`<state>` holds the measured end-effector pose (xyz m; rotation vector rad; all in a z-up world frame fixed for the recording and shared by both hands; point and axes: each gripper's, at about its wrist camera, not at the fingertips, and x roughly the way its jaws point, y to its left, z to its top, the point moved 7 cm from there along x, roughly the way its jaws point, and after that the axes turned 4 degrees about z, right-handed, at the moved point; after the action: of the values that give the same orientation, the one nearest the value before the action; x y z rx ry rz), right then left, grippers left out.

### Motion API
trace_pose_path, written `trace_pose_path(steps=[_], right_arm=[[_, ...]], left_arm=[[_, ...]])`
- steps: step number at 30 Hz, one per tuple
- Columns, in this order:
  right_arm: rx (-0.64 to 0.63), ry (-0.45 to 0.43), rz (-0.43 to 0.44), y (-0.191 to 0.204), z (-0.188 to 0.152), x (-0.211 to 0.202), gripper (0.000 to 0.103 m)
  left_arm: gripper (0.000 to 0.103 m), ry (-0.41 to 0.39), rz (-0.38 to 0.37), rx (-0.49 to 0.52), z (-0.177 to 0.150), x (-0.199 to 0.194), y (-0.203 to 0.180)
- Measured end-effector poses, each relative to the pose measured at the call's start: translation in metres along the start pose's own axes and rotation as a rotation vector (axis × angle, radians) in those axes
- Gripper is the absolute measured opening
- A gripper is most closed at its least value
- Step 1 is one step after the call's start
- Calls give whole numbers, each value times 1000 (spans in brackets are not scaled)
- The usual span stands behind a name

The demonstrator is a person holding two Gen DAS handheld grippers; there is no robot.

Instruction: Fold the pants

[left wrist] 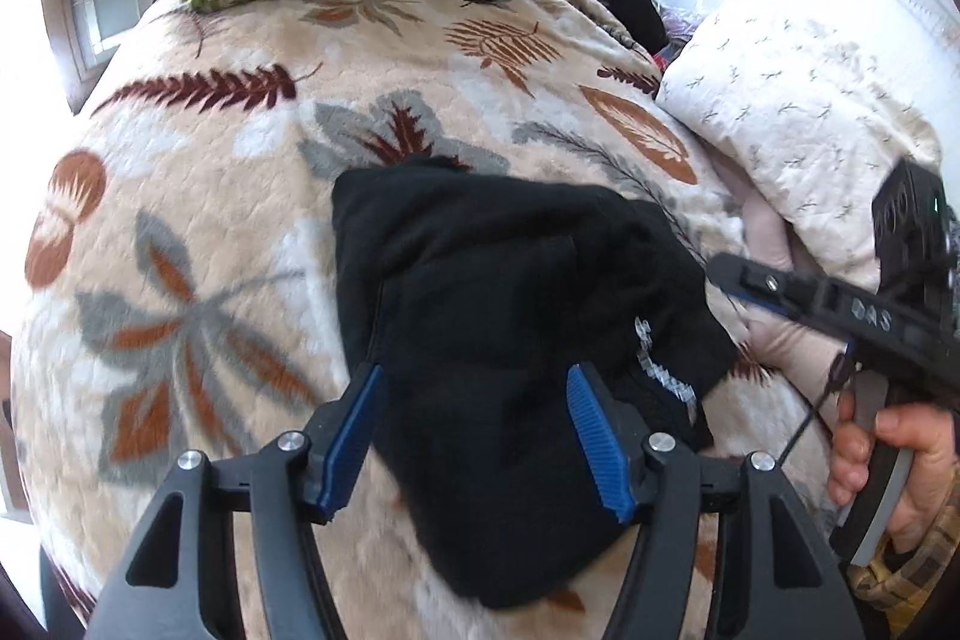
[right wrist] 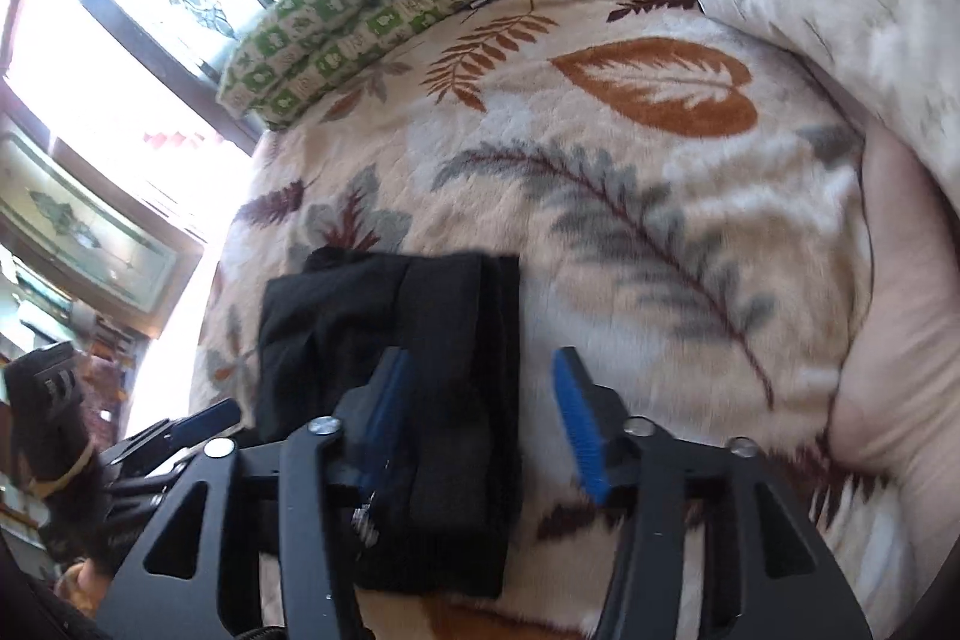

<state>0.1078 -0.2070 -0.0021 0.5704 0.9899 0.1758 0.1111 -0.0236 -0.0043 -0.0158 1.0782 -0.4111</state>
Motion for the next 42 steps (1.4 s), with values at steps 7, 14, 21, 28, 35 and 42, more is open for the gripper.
trace_pose_path(steps=[7, 14, 21, 28, 35, 42], right_arm=[[-84, 87, 6, 17, -32, 17, 13], [-106, 103, -87, 10, -52, 22, 12], [-94, 68, -84, 3, -48, 12, 33], [-199, -37, -133, 29, -39, -28, 46], [-355, -97, -163, 61, -56, -53, 67], [-352, -76, -164, 60, -64, -47, 76]], left_arm=[[66, 53, 4, -8, -27, 8, 6], [76, 69, 18, 2, -43, 22, 14], [75, 15, 66, 1, -37, 4, 9], [80, -50, 119, -7, -27, -27, 11], [86, -67, 135, 15, -31, -38, 2], [87, -58, 141, 28, -36, -37, -3]])
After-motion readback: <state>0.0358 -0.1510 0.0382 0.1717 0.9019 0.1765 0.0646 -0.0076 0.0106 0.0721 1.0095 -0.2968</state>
